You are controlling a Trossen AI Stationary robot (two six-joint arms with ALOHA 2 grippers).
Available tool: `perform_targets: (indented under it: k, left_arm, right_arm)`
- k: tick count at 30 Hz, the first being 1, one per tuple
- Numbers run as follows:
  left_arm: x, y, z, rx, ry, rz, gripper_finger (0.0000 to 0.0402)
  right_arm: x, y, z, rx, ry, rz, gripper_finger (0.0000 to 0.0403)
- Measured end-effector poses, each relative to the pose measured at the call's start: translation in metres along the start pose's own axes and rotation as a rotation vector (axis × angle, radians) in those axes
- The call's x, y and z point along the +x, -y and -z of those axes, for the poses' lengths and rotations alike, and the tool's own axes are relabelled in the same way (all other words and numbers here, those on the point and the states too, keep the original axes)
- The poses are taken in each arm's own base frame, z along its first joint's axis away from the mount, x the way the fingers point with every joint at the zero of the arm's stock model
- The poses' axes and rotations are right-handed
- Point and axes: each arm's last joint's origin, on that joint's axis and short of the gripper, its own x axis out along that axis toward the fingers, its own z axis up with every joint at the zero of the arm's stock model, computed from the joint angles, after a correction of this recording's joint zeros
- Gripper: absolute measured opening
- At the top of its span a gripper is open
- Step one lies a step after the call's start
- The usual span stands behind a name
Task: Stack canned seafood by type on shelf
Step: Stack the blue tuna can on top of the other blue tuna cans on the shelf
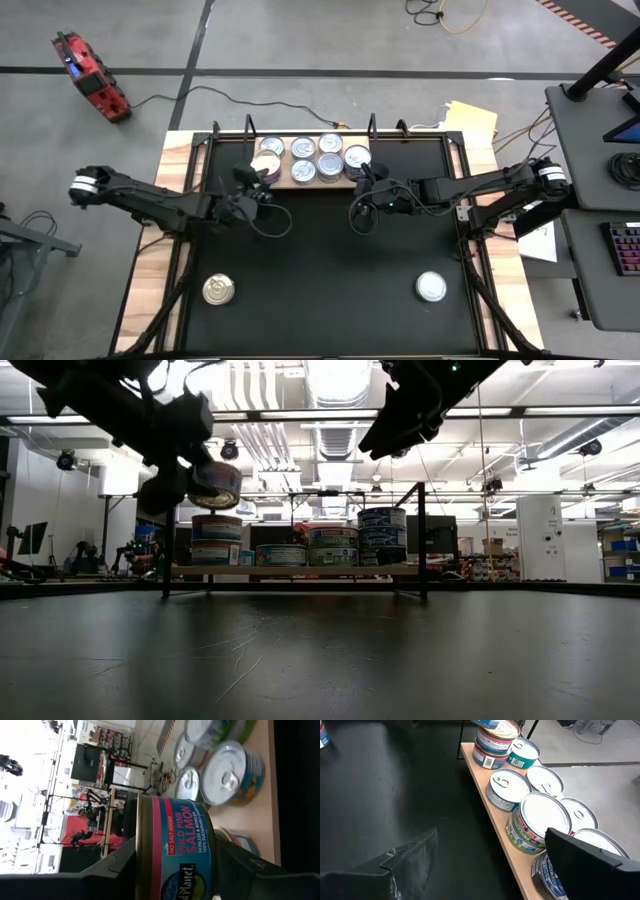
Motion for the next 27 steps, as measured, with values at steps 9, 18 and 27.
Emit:
perform_targets:
  k: [9,18,27]
  left_arm:
    - [0.017,0.01,0.003,0.058,-0.087,0.0,0.0176]
    - [0.027,0.009,0.008,0.029,-0.143,-0.017,0.0192]
    - [0.028,0.008,0.009,0.024,-0.15,-0.017,0.0191]
  right_arm:
    - [0.0,0.0,0.001,-0.002,-0.002,0.0,0.0354]
    - [0.0,0.0,0.001,-0.009,-0.004,0.0,0.0354]
    - [0.001,0.0,0.001,-0.01,-0.004,0.0,0.0354]
